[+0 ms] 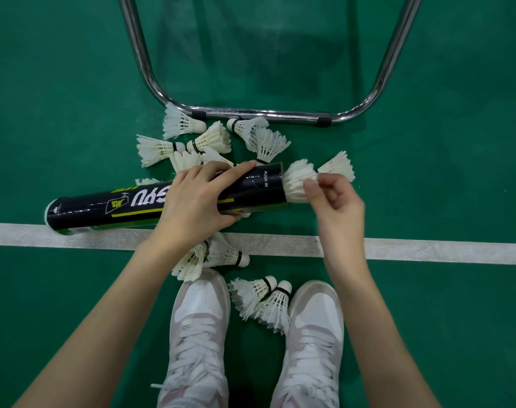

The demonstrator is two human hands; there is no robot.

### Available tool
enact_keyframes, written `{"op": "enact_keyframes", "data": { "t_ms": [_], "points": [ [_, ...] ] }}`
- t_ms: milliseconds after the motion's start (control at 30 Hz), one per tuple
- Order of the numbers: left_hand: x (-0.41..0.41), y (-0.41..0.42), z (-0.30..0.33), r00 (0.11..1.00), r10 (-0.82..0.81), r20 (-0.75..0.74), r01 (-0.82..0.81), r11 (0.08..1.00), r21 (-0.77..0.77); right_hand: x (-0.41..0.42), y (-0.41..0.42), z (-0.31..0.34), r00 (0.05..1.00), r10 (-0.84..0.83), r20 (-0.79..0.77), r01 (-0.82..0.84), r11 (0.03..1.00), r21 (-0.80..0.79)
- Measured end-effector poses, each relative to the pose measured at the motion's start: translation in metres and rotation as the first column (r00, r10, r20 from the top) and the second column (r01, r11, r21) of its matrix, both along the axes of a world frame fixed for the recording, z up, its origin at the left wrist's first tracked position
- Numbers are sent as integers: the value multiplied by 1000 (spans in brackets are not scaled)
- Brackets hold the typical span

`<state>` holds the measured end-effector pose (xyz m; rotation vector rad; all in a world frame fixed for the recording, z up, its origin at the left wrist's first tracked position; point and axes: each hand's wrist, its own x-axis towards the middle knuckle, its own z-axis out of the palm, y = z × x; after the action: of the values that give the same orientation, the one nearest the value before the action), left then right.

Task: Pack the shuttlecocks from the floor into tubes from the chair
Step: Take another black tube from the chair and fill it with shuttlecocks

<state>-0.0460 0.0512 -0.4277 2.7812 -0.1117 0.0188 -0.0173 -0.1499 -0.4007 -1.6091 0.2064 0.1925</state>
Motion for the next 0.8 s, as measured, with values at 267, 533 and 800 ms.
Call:
{"op": "enact_keyframes", "data": {
  "t_ms": [267, 533, 800],
  "points": [
    [-6, -6, -1, 1000, 3, 7, -3, 1000, 6, -23, 22, -4, 981, 194, -20, -195, 978, -70],
    [-10, -7, -1, 1000, -4, 18, 4, 1000, 13, -16, 23, -6, 956, 280, -87, -286, 957, -56],
    [-12, -10, -1, 1000, -6, 30, 5, 1000, 8, -10, 16, -8, 899, 416, -138, -424, 905, -29]
  ]
}}
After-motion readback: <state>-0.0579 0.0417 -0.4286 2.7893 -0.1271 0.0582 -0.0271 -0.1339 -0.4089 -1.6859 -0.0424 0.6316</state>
